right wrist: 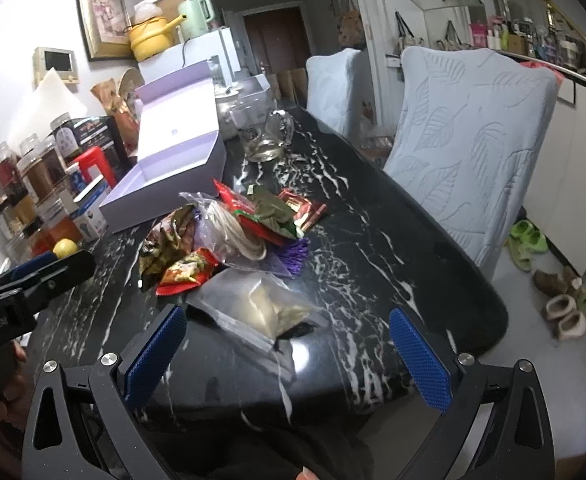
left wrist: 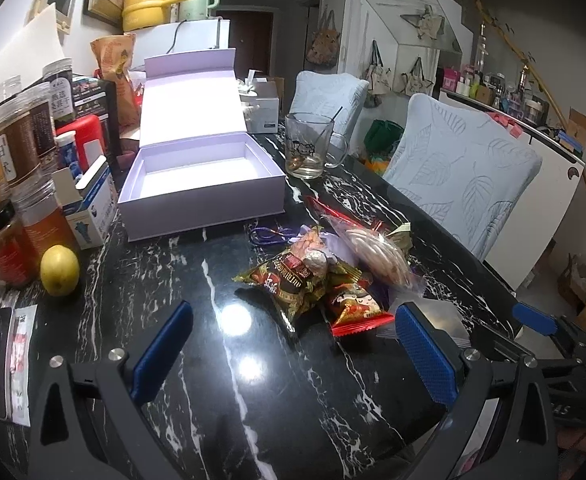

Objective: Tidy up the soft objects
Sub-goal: 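Move both tools forward and down toward the snack pile, then grasp the clear zip bag with the right tool while the left tool grasps the brown cereal bag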

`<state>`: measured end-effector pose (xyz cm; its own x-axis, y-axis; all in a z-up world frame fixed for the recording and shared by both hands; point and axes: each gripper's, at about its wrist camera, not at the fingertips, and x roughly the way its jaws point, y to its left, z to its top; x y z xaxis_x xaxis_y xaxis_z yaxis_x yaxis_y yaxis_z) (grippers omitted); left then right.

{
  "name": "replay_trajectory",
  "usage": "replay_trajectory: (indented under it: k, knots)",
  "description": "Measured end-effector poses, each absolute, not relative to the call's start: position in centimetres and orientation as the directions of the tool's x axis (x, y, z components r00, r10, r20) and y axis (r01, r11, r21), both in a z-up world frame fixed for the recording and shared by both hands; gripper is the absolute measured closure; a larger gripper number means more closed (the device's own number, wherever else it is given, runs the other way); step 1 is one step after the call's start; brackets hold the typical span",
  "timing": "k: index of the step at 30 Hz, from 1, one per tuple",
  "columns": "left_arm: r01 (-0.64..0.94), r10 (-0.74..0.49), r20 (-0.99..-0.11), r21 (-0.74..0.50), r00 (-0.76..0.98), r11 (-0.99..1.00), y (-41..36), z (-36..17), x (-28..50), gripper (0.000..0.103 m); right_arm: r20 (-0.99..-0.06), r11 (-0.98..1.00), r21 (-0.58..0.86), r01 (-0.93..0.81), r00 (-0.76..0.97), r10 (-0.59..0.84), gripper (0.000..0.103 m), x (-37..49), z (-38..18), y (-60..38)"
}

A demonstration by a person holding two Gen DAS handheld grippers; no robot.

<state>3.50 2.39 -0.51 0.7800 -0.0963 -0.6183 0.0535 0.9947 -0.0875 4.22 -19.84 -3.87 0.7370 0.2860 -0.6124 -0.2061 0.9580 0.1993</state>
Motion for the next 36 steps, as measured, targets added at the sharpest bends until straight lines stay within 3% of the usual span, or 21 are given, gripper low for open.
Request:
replay_trajectory:
  k: [14,23,25,30,36]
  knots:
    - [0.094,-0.158,-0.675,-0.131,0.721,0.987,4.1,-1.9,7.9,0.0,-0.62,0.914,0.222,-0.34,0.674,0.402,0.0,8.4,-5.5,-17.1]
    - [0.124,-0.169,-0.71,-0.114,0.684,0.986,4.5,-2.9,10.1,0.0,-0.675,0.887,0.185,-0.424,0.6,0.428,0.0,10.3,-7.3,-15.3]
    - [0.135,-0.173,-0.711,-0.11,0.682,0.985,4.4,-3.0,10.5,0.0,-0.69,0.882,0.183,-0.434,0.582,0.43,0.004,10.6,-7.6,-15.0]
    - [0.161,-0.2,-0.715,-0.123,0.67,0.979,4.2,-3.2,11.7,0.0,-0.696,0.877,0.155,-0.454,0.58,0.423,0.027,10.7,-7.7,-14.8]
    - [0.205,-0.246,-0.722,-0.146,0.646,0.968,3.5,-3.7,12.9,0.0,-0.692,0.864,0.221,-0.452,0.551,0.466,0.052,10.7,-7.5,-16.1]
